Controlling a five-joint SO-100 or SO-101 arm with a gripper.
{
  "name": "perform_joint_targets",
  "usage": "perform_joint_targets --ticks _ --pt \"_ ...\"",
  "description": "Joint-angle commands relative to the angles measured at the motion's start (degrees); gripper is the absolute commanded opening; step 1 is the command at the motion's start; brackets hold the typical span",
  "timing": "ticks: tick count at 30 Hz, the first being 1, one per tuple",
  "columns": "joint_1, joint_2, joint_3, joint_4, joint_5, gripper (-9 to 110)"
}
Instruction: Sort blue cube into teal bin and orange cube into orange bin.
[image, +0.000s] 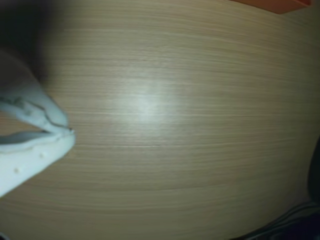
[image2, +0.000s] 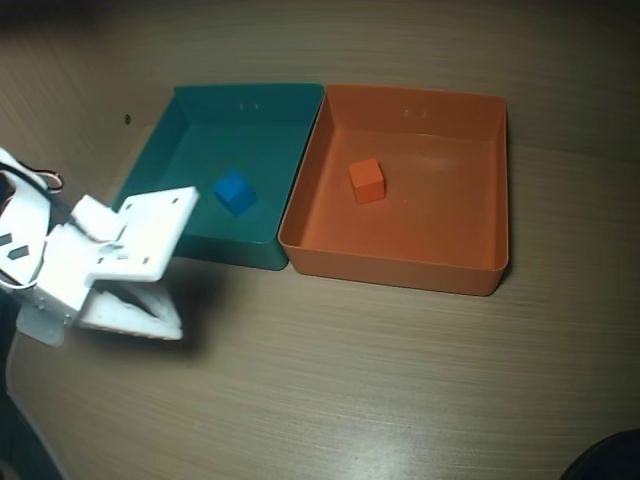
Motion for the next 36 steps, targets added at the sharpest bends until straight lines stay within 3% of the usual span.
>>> perform_joint_targets --ticks 1,18,23,30,36 --pt "0.4 12.9 10.0 -1.1 -0.2 -6" --pt "-4.3 59.7 60.5 -0.3 0.2 -6" --pt "-4.2 62.6 61.0 5.4 0.1 -6" --pt "-4.3 62.7 61.0 30.1 0.9 -6" --pt "-3.9 62.7 61.0 29.4 5.2 -6"
